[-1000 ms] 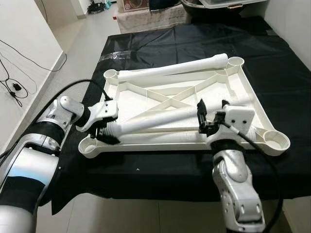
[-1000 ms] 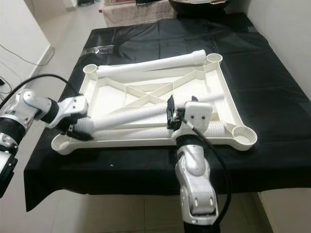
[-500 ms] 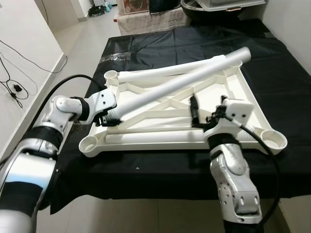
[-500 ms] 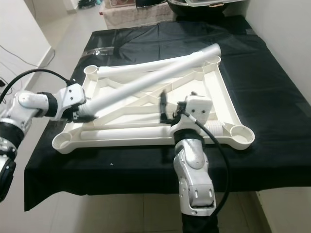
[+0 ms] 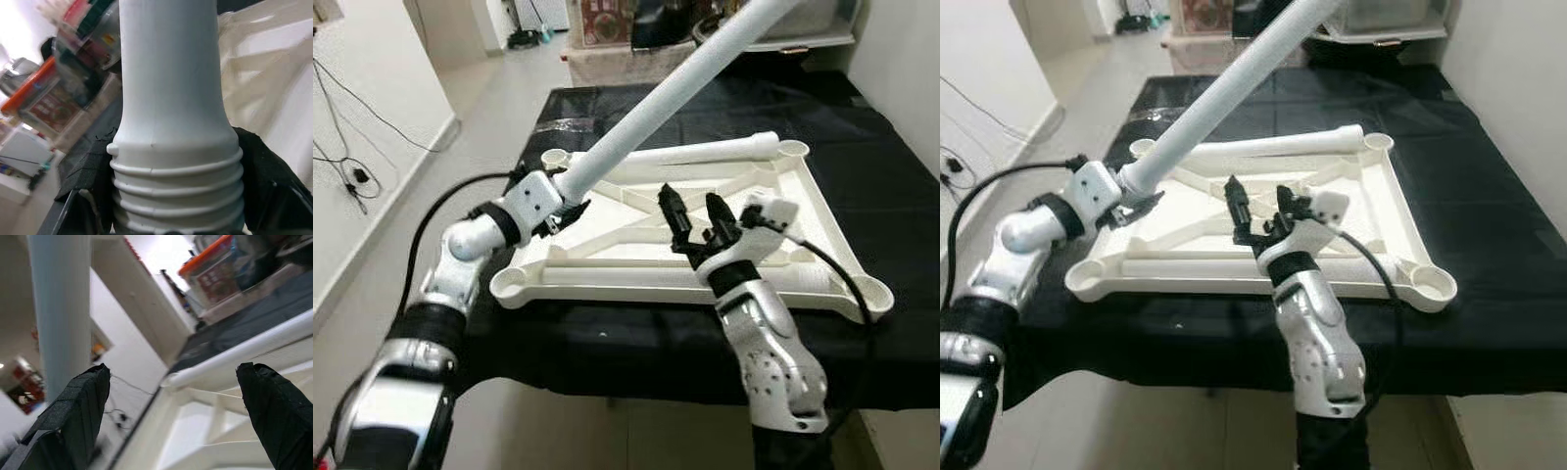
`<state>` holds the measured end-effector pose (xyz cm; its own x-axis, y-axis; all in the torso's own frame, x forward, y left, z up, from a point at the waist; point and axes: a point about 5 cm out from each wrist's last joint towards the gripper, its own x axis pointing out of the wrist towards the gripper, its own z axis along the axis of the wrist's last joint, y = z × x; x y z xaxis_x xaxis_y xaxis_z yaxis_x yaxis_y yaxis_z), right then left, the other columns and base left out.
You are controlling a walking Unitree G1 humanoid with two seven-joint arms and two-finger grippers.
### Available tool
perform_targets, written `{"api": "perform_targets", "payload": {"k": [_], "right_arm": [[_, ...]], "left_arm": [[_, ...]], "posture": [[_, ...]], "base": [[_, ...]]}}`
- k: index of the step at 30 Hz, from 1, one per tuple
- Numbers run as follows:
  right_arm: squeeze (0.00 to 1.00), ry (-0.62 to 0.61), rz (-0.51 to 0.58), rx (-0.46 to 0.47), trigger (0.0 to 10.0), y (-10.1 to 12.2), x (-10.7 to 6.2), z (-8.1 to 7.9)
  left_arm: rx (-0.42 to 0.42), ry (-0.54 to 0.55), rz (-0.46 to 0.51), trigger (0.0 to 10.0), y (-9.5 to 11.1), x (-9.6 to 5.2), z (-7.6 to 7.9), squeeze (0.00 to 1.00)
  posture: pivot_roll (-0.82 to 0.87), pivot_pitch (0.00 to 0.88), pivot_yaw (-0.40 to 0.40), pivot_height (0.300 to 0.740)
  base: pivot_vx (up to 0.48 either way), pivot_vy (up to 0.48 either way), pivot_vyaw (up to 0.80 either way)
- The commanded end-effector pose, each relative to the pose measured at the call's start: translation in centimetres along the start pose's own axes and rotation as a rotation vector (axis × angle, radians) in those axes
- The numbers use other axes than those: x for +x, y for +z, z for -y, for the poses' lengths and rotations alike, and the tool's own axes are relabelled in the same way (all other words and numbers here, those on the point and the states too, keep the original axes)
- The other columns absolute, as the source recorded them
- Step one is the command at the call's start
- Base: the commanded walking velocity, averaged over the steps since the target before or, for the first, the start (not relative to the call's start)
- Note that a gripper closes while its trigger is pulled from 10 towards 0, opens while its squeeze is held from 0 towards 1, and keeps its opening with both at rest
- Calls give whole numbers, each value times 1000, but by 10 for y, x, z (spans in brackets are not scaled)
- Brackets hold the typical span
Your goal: Building children table
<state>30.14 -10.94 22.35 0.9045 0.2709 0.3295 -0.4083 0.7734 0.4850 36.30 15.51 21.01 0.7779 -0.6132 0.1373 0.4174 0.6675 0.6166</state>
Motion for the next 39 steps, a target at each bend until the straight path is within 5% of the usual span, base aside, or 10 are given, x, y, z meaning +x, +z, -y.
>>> {"api": "perform_targets", "payload": {"k": [1, 16, 18, 39], "right_arm": [[0, 55, 15, 61, 10000, 2, 5, -12], [0, 194, 30, 100, 10000, 11, 6, -20], [0, 219, 11, 88, 10000, 8, 6, -26], [0, 181, -32, 77, 10000, -9, 9, -24]], "left_arm": [[12, 22, 6, 10000, 3, -2, -1, 0], [-11, -27, -12, 10000, 0, -9, 34, 0], [-37, -44, -13, 10000, 4, -7, 48, 0], [-55, -160, 26, 10000, 20, 3, 87, 0]], "posture": [[34, 39, 31, 740], [20, 58, 26, 740], [14, 61, 28, 740], [17, 61, 34, 740]], "base": [[0, 0, 0], [0, 0, 0], [0, 0, 0], [0, 0, 0]]}}
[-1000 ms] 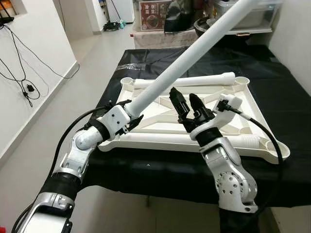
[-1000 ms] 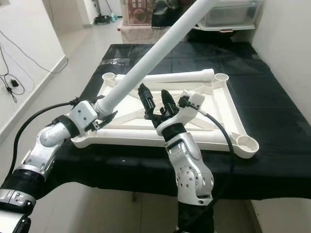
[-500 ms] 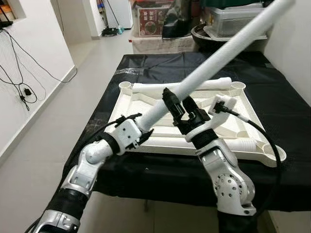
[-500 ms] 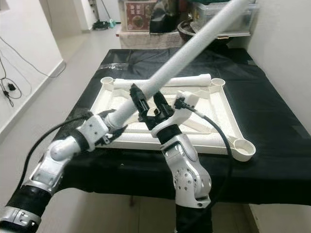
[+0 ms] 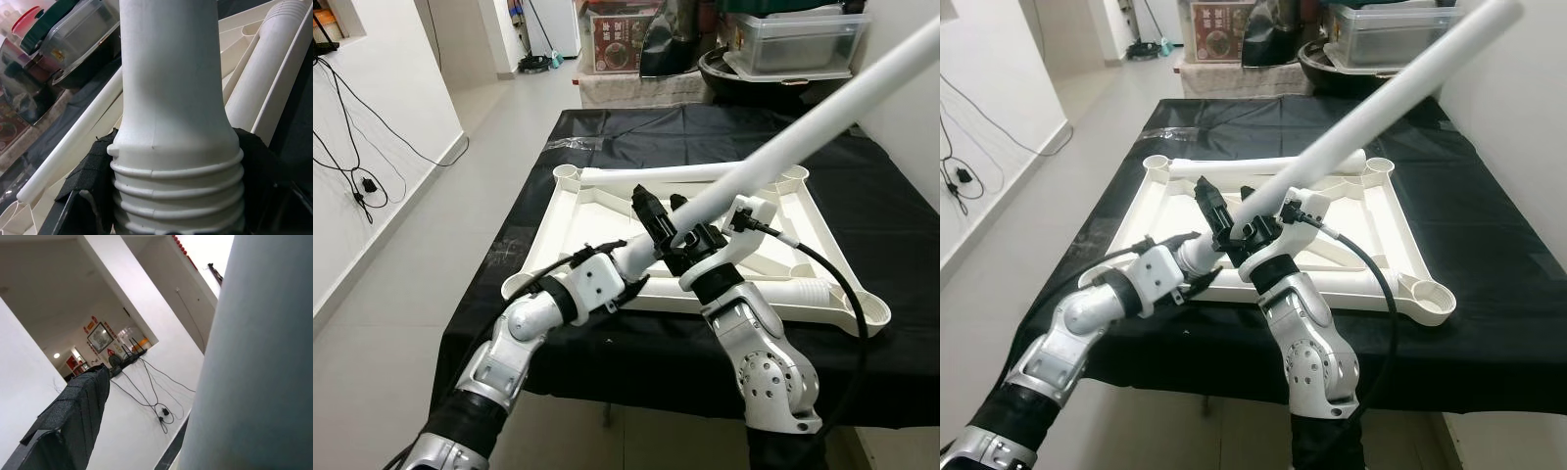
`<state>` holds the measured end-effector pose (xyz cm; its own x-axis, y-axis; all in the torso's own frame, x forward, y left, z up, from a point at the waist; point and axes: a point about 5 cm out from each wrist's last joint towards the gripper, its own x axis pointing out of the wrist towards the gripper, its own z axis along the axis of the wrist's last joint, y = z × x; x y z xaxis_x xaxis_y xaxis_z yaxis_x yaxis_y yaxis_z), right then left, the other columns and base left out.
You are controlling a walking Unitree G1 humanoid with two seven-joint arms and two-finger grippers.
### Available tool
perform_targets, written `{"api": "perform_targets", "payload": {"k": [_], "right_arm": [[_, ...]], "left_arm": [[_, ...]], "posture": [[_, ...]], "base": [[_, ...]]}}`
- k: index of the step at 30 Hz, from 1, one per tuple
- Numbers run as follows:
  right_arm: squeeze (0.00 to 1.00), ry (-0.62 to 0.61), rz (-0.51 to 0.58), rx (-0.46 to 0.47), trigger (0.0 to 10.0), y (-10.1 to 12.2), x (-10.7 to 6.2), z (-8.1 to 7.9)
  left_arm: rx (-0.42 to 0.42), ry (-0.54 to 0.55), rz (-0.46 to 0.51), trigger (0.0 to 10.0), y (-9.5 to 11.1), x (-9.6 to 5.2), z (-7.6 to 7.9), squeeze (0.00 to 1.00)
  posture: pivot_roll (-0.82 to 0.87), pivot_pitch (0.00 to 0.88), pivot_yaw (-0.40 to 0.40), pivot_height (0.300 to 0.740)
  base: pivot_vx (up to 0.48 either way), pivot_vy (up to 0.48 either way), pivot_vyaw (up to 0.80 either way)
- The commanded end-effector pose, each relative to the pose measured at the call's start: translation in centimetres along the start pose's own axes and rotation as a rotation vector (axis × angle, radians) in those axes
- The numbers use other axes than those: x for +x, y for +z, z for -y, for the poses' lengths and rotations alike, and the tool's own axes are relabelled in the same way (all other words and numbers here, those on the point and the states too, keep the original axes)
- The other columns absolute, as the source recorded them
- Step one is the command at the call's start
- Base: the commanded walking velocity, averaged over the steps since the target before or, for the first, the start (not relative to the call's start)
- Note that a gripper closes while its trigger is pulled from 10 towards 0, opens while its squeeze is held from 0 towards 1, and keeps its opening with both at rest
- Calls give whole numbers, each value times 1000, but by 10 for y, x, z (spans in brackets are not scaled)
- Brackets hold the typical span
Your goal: Building children table
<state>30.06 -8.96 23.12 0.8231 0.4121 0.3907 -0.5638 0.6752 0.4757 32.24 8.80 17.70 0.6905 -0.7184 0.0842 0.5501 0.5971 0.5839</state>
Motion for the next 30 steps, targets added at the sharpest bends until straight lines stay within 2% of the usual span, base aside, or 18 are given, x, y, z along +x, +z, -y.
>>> {"api": "perform_targets", "payload": {"k": [1, 9, 16, 22, 23, 24, 25, 30], "right_arm": [[0, 9, -4, 11, 10000, -4, 2, -4], [0, -31, 14, -5, 10000, -1, 5, 5], [0, -62, 49, 30, 10000, 6, 5, 10], [0, -55, 50, 23, 10000, 6, 4, 10], [0, -52, 49, 25, 7294, 6, 4, 9], [0, -52, 49, 25, 7294, 6, 4, 9], [0, -43, 47, 29, 0, 5, 4, 8], [0, -30, 43, 37, 0, 3, 4, 5]], "left_arm": [[4, -18, -15, 10000, -2, -2, 5, 0], [2, -63, -1, 10000, 1, 0, 20, 0], [5, -93, -25, 10000, -4, -9, 25, 0], [12, -101, -44, 10000, -8, -13, 24, 0], [15, -102, -47, 10000, -9, -14, 23, 0], [15, -102, -47, 10000, -9, -14, 23, 0], [15, -100, -49, 10000, -9, -14, 23, 0], [18, -92, -54, 10000, -10, -14, 19, 0]], "posture": [[17, 61, 34, 740], [16, 62, 33, 740], [14, 63, 38, 740], [14, 63, 36, 740], [16, 63, 36, 740], [16, 63, 36, 740], [15, 64, 35, 740], [14, 63, 37, 740]], "base": [[0, 0, 0], [0, 0, 0], [0, 0, 0], [0, 0, 0], [0, 0, 0], [0, 0, 0], [0, 0, 0], [0, 0, 0]]}}
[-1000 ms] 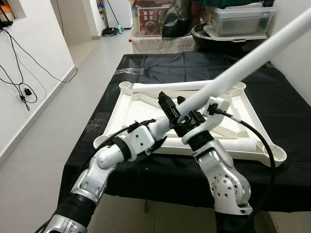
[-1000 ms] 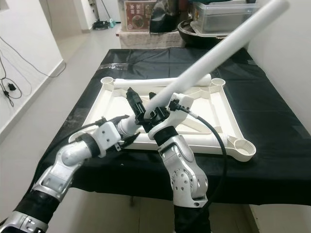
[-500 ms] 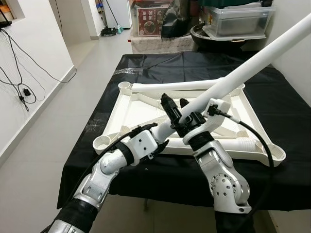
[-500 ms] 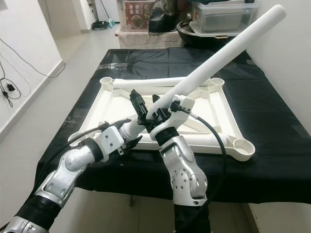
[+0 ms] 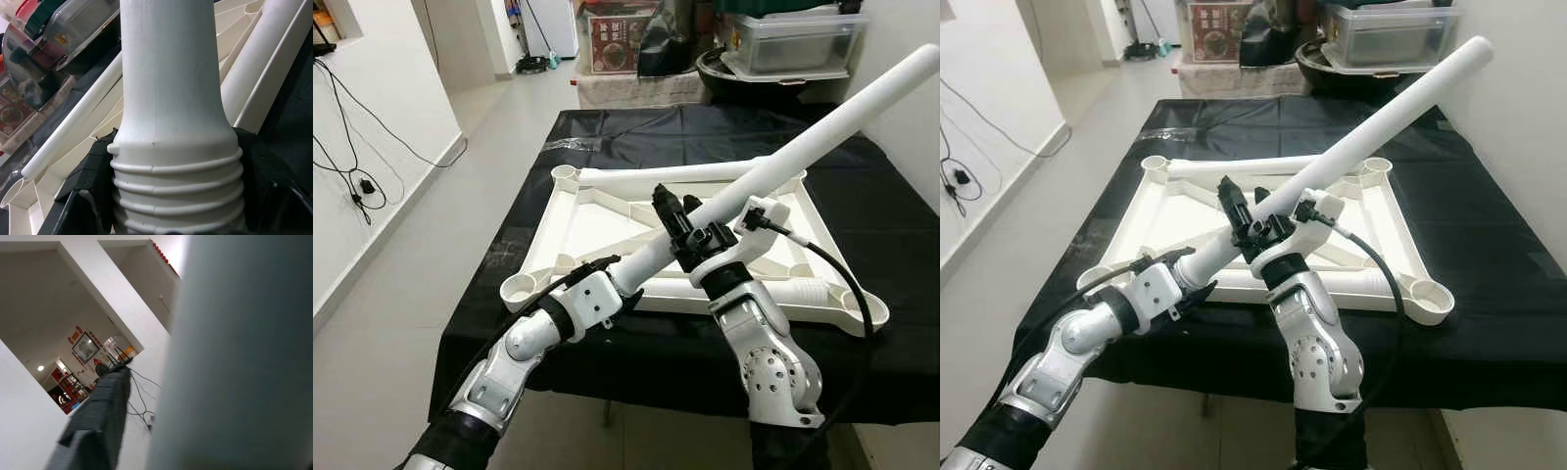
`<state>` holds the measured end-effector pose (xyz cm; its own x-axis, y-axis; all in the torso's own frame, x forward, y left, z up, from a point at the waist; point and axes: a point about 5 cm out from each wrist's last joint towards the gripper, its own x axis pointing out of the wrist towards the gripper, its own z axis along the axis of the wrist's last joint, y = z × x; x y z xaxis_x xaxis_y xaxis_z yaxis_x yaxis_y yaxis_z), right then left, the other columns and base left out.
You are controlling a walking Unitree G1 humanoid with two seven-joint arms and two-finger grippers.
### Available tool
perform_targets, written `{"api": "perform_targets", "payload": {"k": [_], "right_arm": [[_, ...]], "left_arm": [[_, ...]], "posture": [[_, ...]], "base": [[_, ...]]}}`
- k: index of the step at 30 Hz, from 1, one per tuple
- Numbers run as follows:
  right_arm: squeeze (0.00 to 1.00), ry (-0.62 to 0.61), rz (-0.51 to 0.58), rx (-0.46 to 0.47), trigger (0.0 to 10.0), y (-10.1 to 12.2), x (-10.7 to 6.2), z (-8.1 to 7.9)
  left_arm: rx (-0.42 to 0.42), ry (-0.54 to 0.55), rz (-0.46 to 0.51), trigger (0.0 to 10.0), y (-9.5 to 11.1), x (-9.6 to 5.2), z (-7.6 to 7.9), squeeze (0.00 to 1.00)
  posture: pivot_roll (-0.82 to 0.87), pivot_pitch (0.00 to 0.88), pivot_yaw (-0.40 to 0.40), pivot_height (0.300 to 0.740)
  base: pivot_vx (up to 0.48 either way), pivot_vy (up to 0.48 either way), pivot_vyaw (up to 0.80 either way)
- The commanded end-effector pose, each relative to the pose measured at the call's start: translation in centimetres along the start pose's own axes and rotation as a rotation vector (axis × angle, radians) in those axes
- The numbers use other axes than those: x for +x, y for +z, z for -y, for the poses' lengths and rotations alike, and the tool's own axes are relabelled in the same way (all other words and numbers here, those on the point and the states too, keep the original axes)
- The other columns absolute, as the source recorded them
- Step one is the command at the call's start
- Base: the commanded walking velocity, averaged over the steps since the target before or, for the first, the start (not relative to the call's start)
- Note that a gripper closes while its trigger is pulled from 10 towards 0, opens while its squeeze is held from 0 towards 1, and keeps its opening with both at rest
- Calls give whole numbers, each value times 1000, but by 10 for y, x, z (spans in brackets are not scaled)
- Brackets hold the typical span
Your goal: Building children table
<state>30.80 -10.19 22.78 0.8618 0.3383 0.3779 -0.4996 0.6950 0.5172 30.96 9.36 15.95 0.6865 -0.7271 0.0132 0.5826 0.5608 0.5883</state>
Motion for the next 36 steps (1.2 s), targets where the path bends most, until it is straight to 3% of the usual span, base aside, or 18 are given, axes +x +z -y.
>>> {"api": "perform_targets", "payload": {"k": [1, 3, 4, 24, 25, 26, 27, 36], "right_arm": [[0, 50, -2, 31, 4941, -3, 3, -10], [0, 50, -2, 31, 4941, -3, 3, -10], [0, 55, -11, 33, 10000, -4, 2, -11], [0, 89, -41, 32, 10000, -10, 2, -15], [0, 91, -42, 33, 4745, -10, 2, -15], [0, 91, -42, 33, 4745, -10, 2, -15], [0, 93, -46, 34, 0, -11, 2, -15], [0, 89, -51, 33, 0, -13, 1, -14]], "left_arm": [[21, -43, -4, 10000, 0, 0, 5, 0], [21, -43, -4, 10000, 0, 0, 5, 0], [22, -43, -3, 10000, 0, 1, 5, 0], [39, -70, -6, 10000, -1, -1, 9, 0], [43, -73, -1, 10000, 0, 0, 10, 0], [43, -73, -1, 10000, 0, 0, 10, 0], [42, -73, 1, 10000, 1, 0, 11, 0], [10, -66, -33, 10000, -7, -3, 10, 0]], "posture": [[13, 63, 37, 740], [13, 63, 37, 740], [11, 63, 38, 740], [9, 53, 36, 740], [12, 51, 35, 740], [12, 51, 35, 740], [12, 47, 33, 740], [11, 37, 37, 740]], "base": [[0, 0, 0], [0, 0, 0], [0, 0, 0], [0, 0, 0], [0, 0, 0], [0, 0, 0], [0, 0, 0], [0, 0, 0]]}}
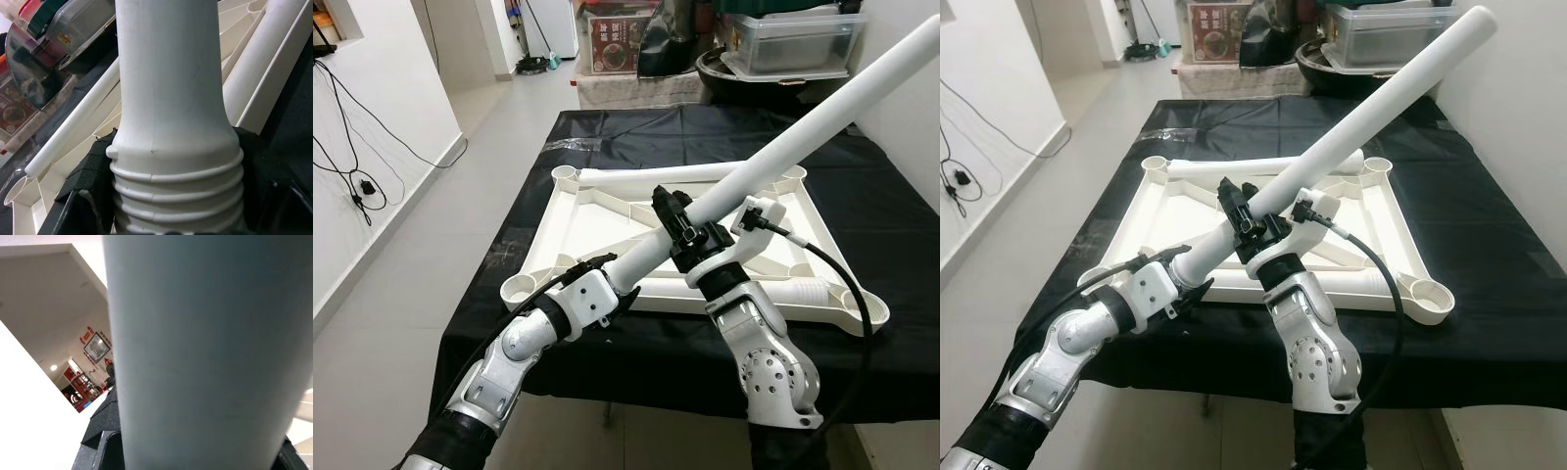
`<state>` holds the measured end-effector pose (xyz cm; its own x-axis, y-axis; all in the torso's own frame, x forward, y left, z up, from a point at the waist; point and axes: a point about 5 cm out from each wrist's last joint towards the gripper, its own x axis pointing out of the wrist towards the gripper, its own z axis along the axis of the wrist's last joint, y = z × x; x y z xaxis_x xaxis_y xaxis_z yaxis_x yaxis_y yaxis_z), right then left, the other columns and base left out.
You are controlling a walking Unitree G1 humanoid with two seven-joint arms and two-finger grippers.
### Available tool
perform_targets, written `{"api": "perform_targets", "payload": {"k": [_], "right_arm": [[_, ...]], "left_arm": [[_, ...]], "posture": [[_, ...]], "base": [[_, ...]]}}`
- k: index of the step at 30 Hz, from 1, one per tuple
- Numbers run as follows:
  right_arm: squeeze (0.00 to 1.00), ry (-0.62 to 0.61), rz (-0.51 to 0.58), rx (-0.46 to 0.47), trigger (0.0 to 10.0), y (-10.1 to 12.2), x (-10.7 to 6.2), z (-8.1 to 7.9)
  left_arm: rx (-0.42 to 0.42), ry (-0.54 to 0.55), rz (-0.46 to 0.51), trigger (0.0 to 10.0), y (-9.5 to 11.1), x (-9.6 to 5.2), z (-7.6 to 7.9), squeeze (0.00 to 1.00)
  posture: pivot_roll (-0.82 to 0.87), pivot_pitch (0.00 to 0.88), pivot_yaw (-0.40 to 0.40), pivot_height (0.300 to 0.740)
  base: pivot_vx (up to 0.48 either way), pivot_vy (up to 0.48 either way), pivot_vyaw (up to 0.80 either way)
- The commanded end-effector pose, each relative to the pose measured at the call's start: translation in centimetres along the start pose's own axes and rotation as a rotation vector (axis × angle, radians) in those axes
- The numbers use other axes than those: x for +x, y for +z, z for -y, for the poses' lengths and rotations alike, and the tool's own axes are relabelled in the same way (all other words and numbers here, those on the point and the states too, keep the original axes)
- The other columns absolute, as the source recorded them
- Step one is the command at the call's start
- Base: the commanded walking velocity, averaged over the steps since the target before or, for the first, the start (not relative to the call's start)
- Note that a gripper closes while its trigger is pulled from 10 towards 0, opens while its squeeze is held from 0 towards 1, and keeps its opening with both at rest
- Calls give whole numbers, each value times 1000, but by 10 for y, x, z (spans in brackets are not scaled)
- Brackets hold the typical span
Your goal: Building children table
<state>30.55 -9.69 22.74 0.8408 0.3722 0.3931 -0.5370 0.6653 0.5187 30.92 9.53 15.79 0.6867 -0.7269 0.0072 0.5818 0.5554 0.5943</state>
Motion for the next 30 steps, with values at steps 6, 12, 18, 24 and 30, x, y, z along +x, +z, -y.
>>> {"api": "perform_targets", "payload": {"k": [6, 12, 18, 24, 30], "right_arm": [[0, 47, -41, 11, 0, -10, 2, -9], [0, 49, -34, 12, 0, -8, 3, -9], [0, 43, -15, -1, 0, -1, 6, -7], [0, -23, 17, -61, 10000, 9, 6, 5], [0, -176, 72, -238, 10000, 25, 1, 29]], "left_arm": [[-48, -64, -74, 10000, -12, -4, 9, 0], [-54, -64, -95, 10000, -17, -7, 7, 1000], [-15, -80, -144, 10000, -25, -13, 4, 0], [-40, -9, -178, 10000, -32, -22, 1, 0], [-140, 185, -184, 10000, -35, -34, -1, 0]], "posture": [[9, 27, 37, 740], [8, 23, 35, 740], [11, 20, 35, 740], [10, 17, 35, 740], [18, 20, 27, 740]], "base": [[0, 0, 0], [0, 0, 0], [0, 0, 0], [0, 0, 0], [0, 0, 0]]}}
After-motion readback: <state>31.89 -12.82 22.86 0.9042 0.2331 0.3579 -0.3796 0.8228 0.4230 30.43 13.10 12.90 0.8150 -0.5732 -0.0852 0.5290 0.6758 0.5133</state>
